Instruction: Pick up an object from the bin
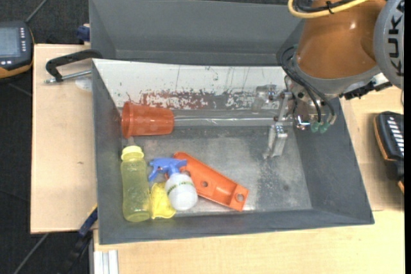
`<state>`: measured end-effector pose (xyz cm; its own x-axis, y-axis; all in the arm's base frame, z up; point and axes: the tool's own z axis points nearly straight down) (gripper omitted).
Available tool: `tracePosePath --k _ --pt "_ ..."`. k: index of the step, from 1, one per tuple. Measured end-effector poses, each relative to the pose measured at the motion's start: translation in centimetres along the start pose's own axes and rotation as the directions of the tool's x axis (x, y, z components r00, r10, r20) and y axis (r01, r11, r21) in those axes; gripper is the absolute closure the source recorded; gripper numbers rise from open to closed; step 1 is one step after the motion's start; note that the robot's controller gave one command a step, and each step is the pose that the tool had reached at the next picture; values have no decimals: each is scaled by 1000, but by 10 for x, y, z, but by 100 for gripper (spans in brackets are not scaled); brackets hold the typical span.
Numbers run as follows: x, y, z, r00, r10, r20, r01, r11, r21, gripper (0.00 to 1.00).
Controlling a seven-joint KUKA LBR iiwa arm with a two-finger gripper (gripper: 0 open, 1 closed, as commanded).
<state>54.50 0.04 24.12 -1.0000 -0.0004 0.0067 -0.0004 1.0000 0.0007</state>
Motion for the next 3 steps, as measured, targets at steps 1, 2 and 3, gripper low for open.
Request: tracePosePath --k 1,2,3 --pt "-1 0 -5 1000 0 9 0 1000 0 0" --pt "15 45 62 992 127 8 -127 992 -2 0" --pt "18 100 77 999 -34 8 34 999 0 0"
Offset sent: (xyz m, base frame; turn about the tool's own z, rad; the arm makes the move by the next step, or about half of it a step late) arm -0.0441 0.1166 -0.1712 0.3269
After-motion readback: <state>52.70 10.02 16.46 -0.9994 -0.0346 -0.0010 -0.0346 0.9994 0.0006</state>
